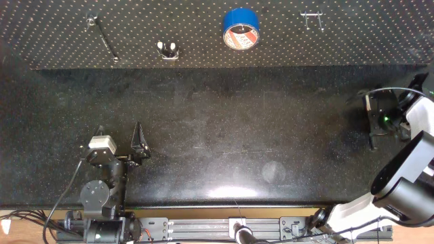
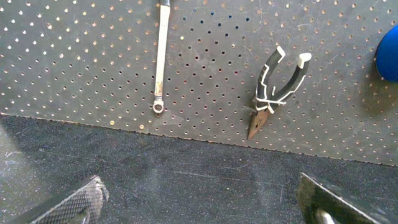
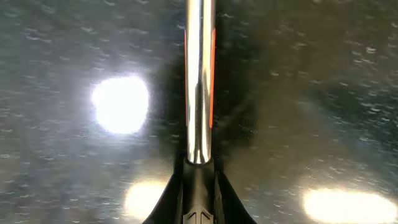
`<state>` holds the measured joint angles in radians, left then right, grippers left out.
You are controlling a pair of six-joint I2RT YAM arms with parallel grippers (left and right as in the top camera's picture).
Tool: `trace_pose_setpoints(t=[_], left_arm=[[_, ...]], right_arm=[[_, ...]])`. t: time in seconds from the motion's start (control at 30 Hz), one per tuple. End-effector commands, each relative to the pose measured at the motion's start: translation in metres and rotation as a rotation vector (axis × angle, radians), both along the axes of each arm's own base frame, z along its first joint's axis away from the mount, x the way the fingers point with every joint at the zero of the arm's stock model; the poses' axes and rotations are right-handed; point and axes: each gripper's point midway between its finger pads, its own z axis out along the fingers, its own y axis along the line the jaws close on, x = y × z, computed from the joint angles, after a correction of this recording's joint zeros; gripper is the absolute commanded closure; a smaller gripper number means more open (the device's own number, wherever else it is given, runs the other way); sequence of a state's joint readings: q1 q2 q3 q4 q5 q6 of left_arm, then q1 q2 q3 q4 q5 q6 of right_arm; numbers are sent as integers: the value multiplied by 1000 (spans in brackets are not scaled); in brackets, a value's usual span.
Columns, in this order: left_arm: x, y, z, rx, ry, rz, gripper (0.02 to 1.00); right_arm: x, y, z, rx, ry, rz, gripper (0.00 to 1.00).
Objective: Place Tools Onto Pegboard
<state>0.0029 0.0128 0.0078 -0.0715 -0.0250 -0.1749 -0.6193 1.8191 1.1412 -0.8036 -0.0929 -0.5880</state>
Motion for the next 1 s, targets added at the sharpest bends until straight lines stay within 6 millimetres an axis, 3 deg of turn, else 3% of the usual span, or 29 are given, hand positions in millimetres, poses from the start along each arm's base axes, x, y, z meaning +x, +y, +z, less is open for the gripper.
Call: trace_pose_setpoints(t=[0.03, 0.17, 0.27, 0.33, 0.47, 0.53, 0.57, 0.63, 0.7, 0.73, 0.77, 0.8, 0.87, 0.9, 0.93, 1.0], left_arm=[[0, 0, 0, 20, -2, 0, 23], [0, 0, 0, 20, -2, 0, 25], [0, 0, 0, 20, -2, 0, 25], [0, 0, 0, 20, -2, 0, 25], [0, 0, 0, 20, -2, 0, 25], [0, 0, 0, 20, -2, 0, 25], [0, 0, 0, 20, -2, 0, 25], [0, 0, 0, 20, -2, 0, 25], [0, 0, 0, 20, -2, 0, 25], [0, 0, 0, 20, -2, 0, 25], [0, 0, 0, 20, -2, 0, 25], [0, 0, 0, 20, -2, 0, 25], [0, 0, 0, 20, -2, 0, 25], [0, 0, 0, 20, -2, 0, 25], [0, 0, 0, 20, -2, 0, 25], [0, 0, 0, 20, -2, 0, 25]], right_arm=[[16, 50, 30, 76, -342, -114, 925], [30, 94, 131, 38, -705, -148, 928], [73, 171, 204, 141, -1008, 29, 925], [94, 210, 233, 228, -1140, 98, 923], [116, 219, 218, 257, -1138, 103, 925], [125, 211, 201, 248, -1106, 80, 925], [141, 209, 190, 247, -1118, 82, 923], [154, 204, 178, 241, -1121, 73, 925], [159, 204, 175, 240, -1125, 73, 925], [159, 204, 175, 240, -1125, 73, 656], [159, 204, 175, 240, -1125, 73, 25], [159, 204, 175, 240, -1125, 73, 25], [143, 188, 200, 207, -1226, 55, 25], [108, 177, 205, 177, -1288, 33, 25], [53, 179, 213, 154, -1385, 37, 25], [-9, 190, 228, 138, -1494, 59, 25]])
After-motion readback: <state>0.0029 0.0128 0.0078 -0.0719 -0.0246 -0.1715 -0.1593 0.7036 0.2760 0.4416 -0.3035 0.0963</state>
